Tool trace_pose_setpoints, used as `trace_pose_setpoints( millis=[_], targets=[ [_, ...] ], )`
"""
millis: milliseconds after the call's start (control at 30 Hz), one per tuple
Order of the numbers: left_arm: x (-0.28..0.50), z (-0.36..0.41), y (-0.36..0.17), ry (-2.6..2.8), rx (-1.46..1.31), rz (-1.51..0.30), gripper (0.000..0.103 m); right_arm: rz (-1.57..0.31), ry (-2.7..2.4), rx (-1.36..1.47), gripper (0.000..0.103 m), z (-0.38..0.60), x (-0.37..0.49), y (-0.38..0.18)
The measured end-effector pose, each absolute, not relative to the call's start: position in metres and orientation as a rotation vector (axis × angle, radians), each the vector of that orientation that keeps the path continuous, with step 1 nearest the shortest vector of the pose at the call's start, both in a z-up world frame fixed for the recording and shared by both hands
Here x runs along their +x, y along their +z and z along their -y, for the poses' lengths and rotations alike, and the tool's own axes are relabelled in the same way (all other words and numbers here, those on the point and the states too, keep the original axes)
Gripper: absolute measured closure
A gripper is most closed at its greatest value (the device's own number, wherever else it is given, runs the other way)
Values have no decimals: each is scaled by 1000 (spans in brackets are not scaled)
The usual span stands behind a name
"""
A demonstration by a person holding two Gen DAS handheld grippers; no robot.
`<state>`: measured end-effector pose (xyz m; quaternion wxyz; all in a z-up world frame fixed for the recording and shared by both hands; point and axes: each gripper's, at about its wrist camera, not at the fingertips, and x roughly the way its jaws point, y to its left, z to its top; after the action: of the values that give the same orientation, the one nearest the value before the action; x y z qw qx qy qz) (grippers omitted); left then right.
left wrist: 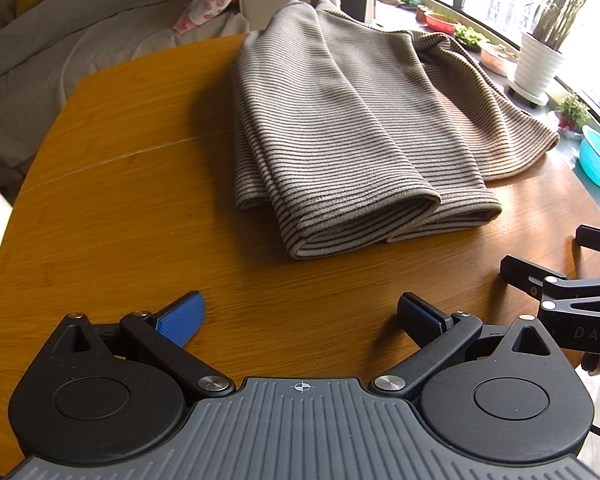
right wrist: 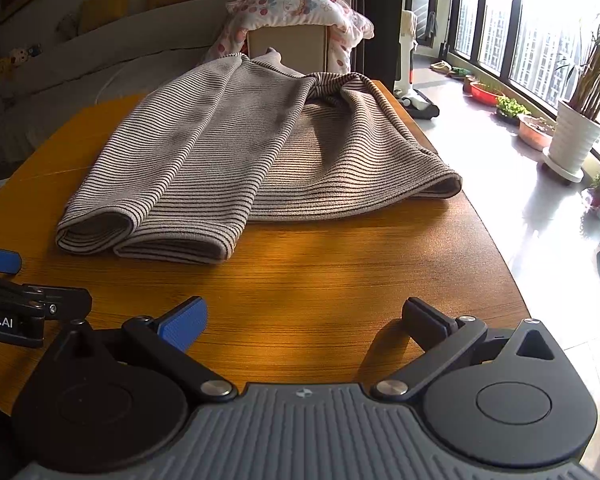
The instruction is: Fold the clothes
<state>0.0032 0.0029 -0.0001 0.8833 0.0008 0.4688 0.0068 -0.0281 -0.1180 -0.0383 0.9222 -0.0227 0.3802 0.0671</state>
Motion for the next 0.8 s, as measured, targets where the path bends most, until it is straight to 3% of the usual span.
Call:
trace_pose_setpoints(
  millis=[800],
  targets=[
    [3,-3,0,12,3,-969,0,-751,127,-39,0,118,-31,-40]
  ],
)
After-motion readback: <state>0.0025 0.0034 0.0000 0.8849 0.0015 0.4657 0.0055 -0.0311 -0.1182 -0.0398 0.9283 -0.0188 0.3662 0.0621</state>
